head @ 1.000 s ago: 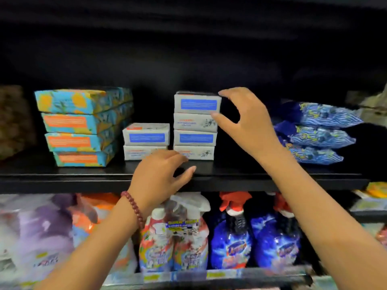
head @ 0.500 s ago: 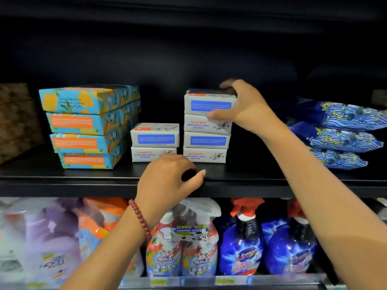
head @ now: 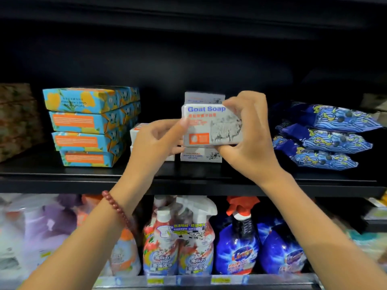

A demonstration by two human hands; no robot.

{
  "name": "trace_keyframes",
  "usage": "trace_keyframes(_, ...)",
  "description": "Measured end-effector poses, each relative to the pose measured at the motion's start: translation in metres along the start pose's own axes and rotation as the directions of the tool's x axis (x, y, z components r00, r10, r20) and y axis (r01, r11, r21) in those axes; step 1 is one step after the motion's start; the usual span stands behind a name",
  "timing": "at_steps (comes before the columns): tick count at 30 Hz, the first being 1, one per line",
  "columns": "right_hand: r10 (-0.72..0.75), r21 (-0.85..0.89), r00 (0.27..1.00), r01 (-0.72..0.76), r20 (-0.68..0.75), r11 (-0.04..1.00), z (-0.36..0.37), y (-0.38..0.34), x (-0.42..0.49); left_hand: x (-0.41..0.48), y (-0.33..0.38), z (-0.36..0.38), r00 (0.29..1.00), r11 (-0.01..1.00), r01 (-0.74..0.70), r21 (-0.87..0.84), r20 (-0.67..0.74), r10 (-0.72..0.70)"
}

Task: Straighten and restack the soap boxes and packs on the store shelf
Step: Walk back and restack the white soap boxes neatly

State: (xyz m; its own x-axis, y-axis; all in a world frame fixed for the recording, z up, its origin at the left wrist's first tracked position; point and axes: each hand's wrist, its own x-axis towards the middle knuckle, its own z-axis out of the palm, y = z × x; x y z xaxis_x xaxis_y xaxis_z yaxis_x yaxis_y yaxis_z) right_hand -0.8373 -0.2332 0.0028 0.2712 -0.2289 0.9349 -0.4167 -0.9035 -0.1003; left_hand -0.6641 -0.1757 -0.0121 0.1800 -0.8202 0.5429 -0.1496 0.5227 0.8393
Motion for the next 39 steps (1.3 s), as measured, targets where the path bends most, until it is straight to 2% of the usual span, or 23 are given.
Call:
trace_keyframes(3, 0.031, 0.048, 0.999, -0.031, 0.014, 0.998, -0.001, -0.009, -0.004, 0.001, 0.013, 0.002, 0.993, 0.998, -0.057, 0.001, 0.105, 0.056)
trace_keyframes(6, 0.031, 0.090, 0.995, -0.040, 0.099, 0.995, -0.008, -0.011, -0.005, -0.002, 0.020, 0.003, 0.985, 0.990, -0.133, 0.050, 0.116, 0.127)
trace_keyframes(8, 0.104, 0.220, 0.970, -0.153, 0.217, 0.963, -0.018, -0.010, -0.004, -0.005, 0.022, 0.002, 0.979, 0.982, -0.176, 0.072, 0.121, 0.167)
trace_keyframes(10, 0.216, 0.356, 0.923, -0.328, 0.319, 0.875, -0.028, -0.012, 0.000, -0.007, 0.021, 0.001, 0.970, 0.972, -0.216, 0.094, 0.132, 0.203)
trace_keyframes(12, 0.253, 0.399, 0.906, -0.382, 0.338, 0.833, -0.034, -0.011, 0.003, -0.008, 0.021, 0.001, 0.964, 0.967, -0.241, 0.082, 0.138, 0.228)
trace_keyframes(16, 0.187, 0.338, 0.961, -0.248, 0.201, 0.908, -0.035, -0.018, 0.001, -0.010, 0.019, 0.001, 0.951, 0.961, -0.271, 0.053, 0.166, 0.259)
trace_keyframes(20, 0.086, 0.245, 0.996, -0.089, 0.022, 0.966, -0.031, -0.022, -0.008, -0.011, 0.019, -0.001, 0.975, 0.990, -0.133, 0.045, 0.182, 0.123)
trace_keyframes(23, 0.042, 0.243, 0.999, -0.041, 0.000, 0.969, -0.031, -0.024, -0.009, -0.012, 0.022, 0.003, 0.971, 0.987, -0.135, 0.082, 0.211, 0.115)
trace_keyframes(26, 0.014, 0.241, 0.999, -0.023, 0.038, 0.970, -0.034, -0.024, -0.010, -0.014, 0.022, 0.009, 0.975, 0.989, -0.147, 0.025, 0.170, 0.140)
trace_keyframes(28, 0.035, 0.274, 0.988, -0.076, 0.151, 0.959, -0.040, -0.019, -0.012, -0.017, 0.022, 0.011, 0.969, 0.979, -0.201, 0.026, 0.151, 0.195)
trace_keyframes(30, 0.129, 0.321, 0.937, -0.237, 0.325, 0.917, -0.049, -0.014, -0.011, -0.020, 0.022, 0.011, 0.953, 0.964, -0.261, 0.050, 0.171, 0.250)
trace_keyframes(33, 0.251, 0.438, 0.845, -0.472, 0.473, 0.765, -0.056, -0.009, -0.005, -0.022, 0.020, 0.009, 0.937, 0.949, -0.304, 0.087, 0.207, 0.282)
trace_keyframes(35, 0.258, 0.496, 0.815, -0.533, 0.519, 0.685, -0.056, -0.006, -0.001, -0.023, 0.017, 0.010, 0.929, 0.937, -0.330, 0.117, 0.219, 0.300)
trace_keyframes(36, 0.259, 0.495, 0.807, -0.543, 0.530, 0.678, -0.055, -0.005, 0.000, -0.023, 0.015, 0.011, 0.922, 0.924, -0.354, 0.145, 0.219, 0.319)
trace_keyframes(39, 0.286, 0.420, 0.845, -0.485, 0.452, 0.767, -0.054, -0.006, 0.002, -0.025, 0.008, 0.015, 0.904, 0.876, -0.421, 0.236, 0.187, 0.384)
